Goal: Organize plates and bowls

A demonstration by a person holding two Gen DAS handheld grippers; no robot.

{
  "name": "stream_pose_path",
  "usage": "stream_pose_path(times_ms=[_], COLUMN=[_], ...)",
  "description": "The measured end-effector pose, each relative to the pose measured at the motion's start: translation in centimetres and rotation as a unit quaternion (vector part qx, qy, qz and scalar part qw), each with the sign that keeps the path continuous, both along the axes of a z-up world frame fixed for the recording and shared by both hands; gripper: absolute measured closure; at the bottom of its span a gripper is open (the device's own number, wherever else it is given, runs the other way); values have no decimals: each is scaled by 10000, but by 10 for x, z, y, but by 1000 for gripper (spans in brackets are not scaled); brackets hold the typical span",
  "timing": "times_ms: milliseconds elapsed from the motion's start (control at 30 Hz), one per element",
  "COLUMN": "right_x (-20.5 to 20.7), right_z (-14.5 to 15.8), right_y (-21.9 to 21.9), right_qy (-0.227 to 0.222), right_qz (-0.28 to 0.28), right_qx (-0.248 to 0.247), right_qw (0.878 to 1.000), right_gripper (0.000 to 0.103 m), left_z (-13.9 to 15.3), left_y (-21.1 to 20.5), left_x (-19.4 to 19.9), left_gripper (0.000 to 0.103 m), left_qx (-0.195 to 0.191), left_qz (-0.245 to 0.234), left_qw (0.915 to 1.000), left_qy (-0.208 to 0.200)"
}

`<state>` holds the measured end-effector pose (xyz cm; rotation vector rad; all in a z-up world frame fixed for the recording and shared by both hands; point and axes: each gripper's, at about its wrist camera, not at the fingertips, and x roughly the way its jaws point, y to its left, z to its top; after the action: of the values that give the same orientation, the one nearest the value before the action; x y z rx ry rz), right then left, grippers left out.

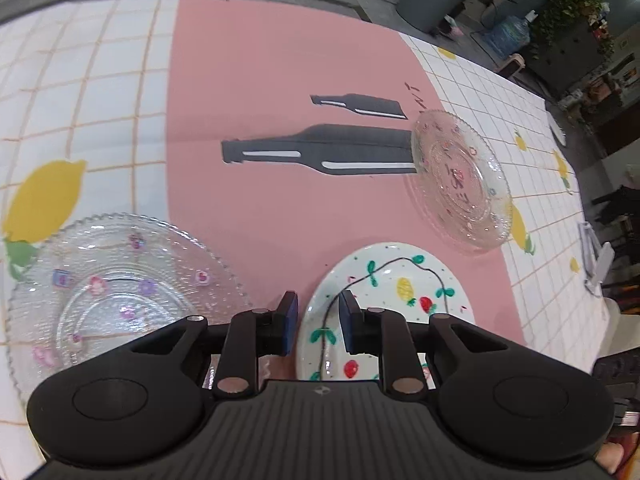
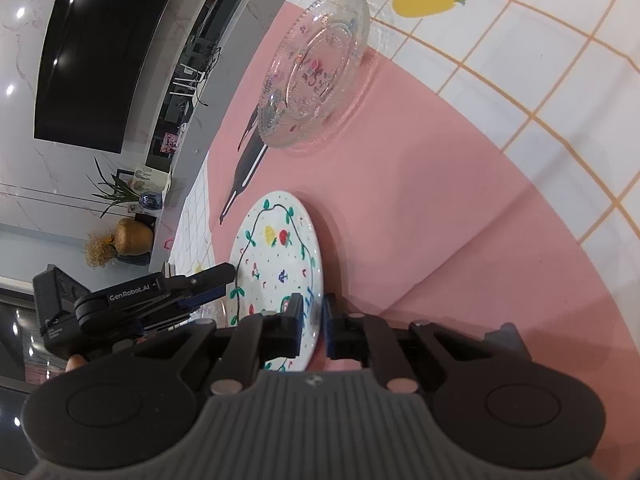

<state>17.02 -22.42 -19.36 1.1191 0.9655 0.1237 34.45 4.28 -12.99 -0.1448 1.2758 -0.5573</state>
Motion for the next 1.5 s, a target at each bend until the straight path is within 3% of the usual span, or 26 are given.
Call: stream_pose_path(times_ms=[233, 267, 400, 633, 867, 1233, 1500], right_x=[0, 0, -2, -8, -22, -62, -92], right_z=[-3, -2, 7, 21, 39, 72, 82], right_y=[-2, -1, 2, -12, -22, -38, -58], right_qy=[17, 34, -90, -337, -494, -266, -184], right_qz=[-14, -7, 32, -245, -228, -296, -384], right_qx=[155, 83, -290, -268, -89, -706, -633], right_qw=[9999, 10000, 9995, 9988, 9985, 9967, 9971], right_gripper=[97, 101, 101, 101, 101, 98, 99], left_z=[-2, -2, -1, 15, 39, 64, 69], left_y=[3, 5, 6, -14, -18, -46, -66], left_x=[3, 3, -1, -22, -35, -86, -113], left_gripper=[78, 79, 87, 87, 87, 87, 85], left_qx=[-169, -206, -119, 249, 175, 113, 223], left_qz=[-12, 23, 63, -19, 249, 99, -35], left_qw=[9998, 9998, 9999, 9993, 9993, 9994, 9994], left_qy=[38, 48, 5, -292, -210, -310, -248])
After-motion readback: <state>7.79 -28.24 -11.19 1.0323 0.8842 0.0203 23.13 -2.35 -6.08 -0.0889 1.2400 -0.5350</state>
